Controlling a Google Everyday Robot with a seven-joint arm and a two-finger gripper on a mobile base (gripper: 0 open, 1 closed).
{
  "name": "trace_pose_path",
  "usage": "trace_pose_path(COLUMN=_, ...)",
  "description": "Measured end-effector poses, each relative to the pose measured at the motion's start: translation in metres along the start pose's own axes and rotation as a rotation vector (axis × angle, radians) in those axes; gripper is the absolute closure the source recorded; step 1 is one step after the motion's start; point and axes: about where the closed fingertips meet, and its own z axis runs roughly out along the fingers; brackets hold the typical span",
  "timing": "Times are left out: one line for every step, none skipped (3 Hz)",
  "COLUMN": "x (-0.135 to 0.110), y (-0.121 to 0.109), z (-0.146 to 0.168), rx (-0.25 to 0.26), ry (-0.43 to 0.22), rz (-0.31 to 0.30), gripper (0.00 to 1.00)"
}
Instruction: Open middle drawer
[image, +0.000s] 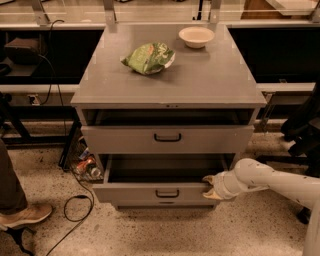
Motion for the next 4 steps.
trace_pose_path(x=0.0, y=0.0, z=0.0, rx=0.0, ry=0.0, rz=0.0, gripper=1.0)
trace_pose_path(x=0.0, y=0.0001, z=0.0, rx=0.0, ry=0.0, rz=0.0, gripper=0.96)
trace_pose_path(x=0.0, y=0.0001, z=0.0, rx=0.0, ry=0.0, rz=0.0, gripper=0.75)
trace_pose_path(x=0.0, y=0.0001, z=0.0001, rx=0.0, ry=0.0, rz=0.0, gripper=0.5)
